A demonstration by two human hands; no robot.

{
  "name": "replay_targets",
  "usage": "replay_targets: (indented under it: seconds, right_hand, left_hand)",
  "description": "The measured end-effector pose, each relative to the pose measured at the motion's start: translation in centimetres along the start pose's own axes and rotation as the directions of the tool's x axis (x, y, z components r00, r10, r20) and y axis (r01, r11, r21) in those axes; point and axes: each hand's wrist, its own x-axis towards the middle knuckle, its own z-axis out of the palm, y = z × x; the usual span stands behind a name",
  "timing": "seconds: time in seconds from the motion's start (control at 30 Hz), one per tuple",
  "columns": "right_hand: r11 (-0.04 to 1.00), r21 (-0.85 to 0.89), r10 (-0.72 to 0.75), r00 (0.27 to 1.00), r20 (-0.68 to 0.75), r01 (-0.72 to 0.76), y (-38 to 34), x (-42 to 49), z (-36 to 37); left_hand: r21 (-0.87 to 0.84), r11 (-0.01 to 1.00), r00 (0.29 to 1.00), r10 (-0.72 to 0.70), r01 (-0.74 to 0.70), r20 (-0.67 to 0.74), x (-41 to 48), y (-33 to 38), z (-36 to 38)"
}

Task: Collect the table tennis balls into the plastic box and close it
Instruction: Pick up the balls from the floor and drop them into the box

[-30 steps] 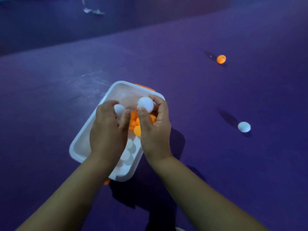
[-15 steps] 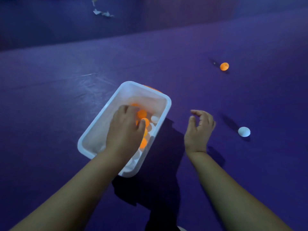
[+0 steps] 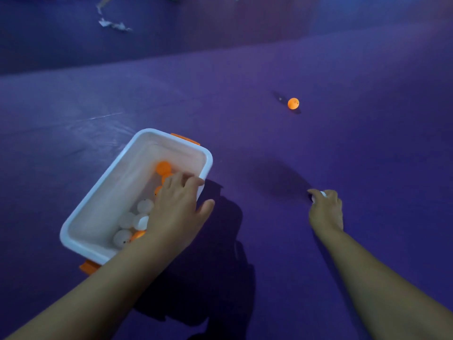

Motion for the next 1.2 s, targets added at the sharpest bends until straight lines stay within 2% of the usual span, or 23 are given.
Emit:
replay_targets:
  seconds: [0.03,0.1,0.17,0.2,0.3,0.37,0.4,0.43,0.47,0.53,0.57,0.6,0.67,0.87,1.0,1.1,1.2]
  right_hand:
    - [0.993,0.116,-0.010,0.998,-0.060,0.017,-1.1,-0.6,0.1]
    - [0.925,0.333,-0.136,0.977,-0.164,0.185,-4.8,-2.2,0.4]
    - [0.790,0.477,-0.299,0.922,-0.246,0.384,-9.6,-4.6,0.5]
    - [0.720,0.540,-0.359,0.899,-0.250,0.437,-12.1,-5.9,0.3]
    - [0.591,0.592,-0.535,0.816,-0.220,0.547,-18.3,-8.8,0.1]
    - [0.570,0.542,-0.609,0.760,-0.226,0.618,-21.0,-9.9,0.3]
    - [0.596,0.486,-0.617,0.752,-0.232,0.639,-21.9,-10.0,0.7]
    - [0.660,0.425,-0.589,0.778,-0.219,0.620,-22.5,-10.1,1.2]
    - [0.744,0.391,-0.513,0.838,-0.185,0.542,-22.8,-10.2,1.7]
    - [0.870,0.429,-0.255,0.967,-0.028,0.242,-22.9,-10.6,2.0]
    - [0.871,0.486,-0.130,0.988,0.086,0.072,-22.9,-10.7,2.1]
    - [0.840,0.539,-0.052,0.977,0.206,-0.069,-22.8,-10.7,2.1]
    - [0.788,0.576,-0.030,0.921,0.389,-0.218,-22.9,-10.5,1.9]
    - [0.767,0.609,-0.050,0.927,0.371,-0.202,-23.7,-8.1,0.4]
    - [0.710,0.660,-0.035,0.923,0.382,-0.246,-23.5,-4.4,-2.9]
    - [0.650,0.707,-0.014,0.927,0.375,-0.276,-22.8,-1.5,-6.9]
    - [0.611,0.740,0.003,0.935,0.353,-0.281,-22.6,1.0,-11.9]
  left_hand:
    - [-0.010,1.000,1.000,-0.004,0.004,-0.015,-0.2,-0.3,0.0]
    - [-0.040,0.999,0.999,-0.039,0.038,-0.035,-0.4,-1.0,-0.3]
    - [-0.052,0.996,0.995,-0.076,0.073,-0.062,-0.4,-2.0,-0.7]
    - [-0.049,0.995,0.993,-0.088,0.084,-0.081,-0.4,-2.4,-1.1]
    - [-0.038,0.991,0.985,-0.135,0.132,-0.110,-0.1,-3.9,-2.0]
    - [-0.047,0.986,0.977,-0.166,0.161,-0.137,0.1,-4.7,-2.7]
    - [-0.051,0.984,0.972,-0.176,0.170,-0.157,0.2,-5.0,-3.1]
    - [-0.053,0.983,0.968,-0.181,0.174,-0.173,0.2,-5.2,-3.4]
    - [-0.055,0.983,0.966,-0.185,0.178,-0.181,0.3,-5.5,-3.7]
    - [-0.052,0.980,0.965,-0.197,0.191,-0.174,0.9,-6.0,-4.2]
    - [-0.046,0.980,0.965,-0.199,0.194,-0.169,1.2,-6.1,-4.3]
    - [-0.042,0.981,0.966,-0.196,0.191,-0.168,1.5,-6.3,-4.5]
    - [-0.026,0.984,0.968,-0.180,0.178,-0.173,2.3,-6.3,-4.9]
    - [0.142,0.990,0.997,0.036,-0.026,-0.067,4.9,-4.0,-6.2]
    - [0.340,0.923,0.984,0.165,-0.180,0.073,8.2,-1.5,-9.0]
    - [0.531,0.794,0.951,0.193,-0.296,0.241,11.3,0.0,-12.4]
    - [0.683,0.544,0.869,0.219,-0.487,0.445,13.9,2.7,-15.7]
